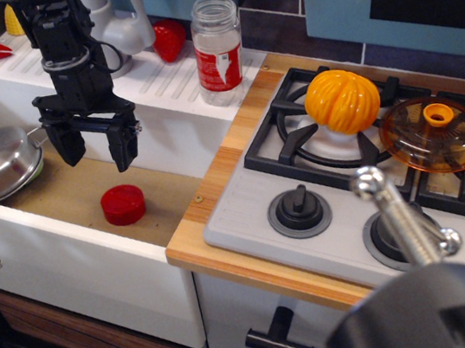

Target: Put cap on container

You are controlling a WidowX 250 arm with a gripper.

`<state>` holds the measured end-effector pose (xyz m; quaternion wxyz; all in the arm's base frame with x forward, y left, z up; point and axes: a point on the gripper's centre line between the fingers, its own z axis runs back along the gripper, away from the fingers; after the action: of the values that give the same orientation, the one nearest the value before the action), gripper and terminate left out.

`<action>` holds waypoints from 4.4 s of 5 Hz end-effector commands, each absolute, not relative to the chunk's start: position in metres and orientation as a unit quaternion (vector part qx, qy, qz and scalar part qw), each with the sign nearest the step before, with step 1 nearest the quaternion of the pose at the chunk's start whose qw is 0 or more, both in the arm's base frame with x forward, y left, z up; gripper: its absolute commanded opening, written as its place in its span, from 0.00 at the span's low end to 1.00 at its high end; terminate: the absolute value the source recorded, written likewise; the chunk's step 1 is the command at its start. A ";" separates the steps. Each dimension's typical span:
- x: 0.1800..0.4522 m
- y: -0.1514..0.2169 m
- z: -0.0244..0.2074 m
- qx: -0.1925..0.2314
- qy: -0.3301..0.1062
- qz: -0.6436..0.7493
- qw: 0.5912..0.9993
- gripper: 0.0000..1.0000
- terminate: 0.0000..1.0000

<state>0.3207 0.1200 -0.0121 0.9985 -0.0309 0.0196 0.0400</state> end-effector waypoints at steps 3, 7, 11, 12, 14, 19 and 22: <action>0.320 0.128 -0.044 -0.015 -0.002 0.034 0.999 1.00 0.00; 0.328 0.122 -0.061 -0.020 -0.001 0.022 1.000 1.00 0.00; 0.339 0.118 -0.071 -0.010 0.011 0.041 0.999 0.00 0.00; 0.341 0.110 -0.030 -0.045 0.003 0.043 0.998 0.00 0.00; 0.339 0.089 0.071 -0.111 -0.043 0.095 0.988 0.00 0.00; 0.419 0.057 0.138 -0.128 -0.080 0.258 0.954 0.00 0.00; 0.439 0.036 0.126 -0.114 -0.090 0.270 0.952 0.00 0.00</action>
<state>0.4345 0.0307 0.0993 0.9542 -0.1066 -0.0572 0.2737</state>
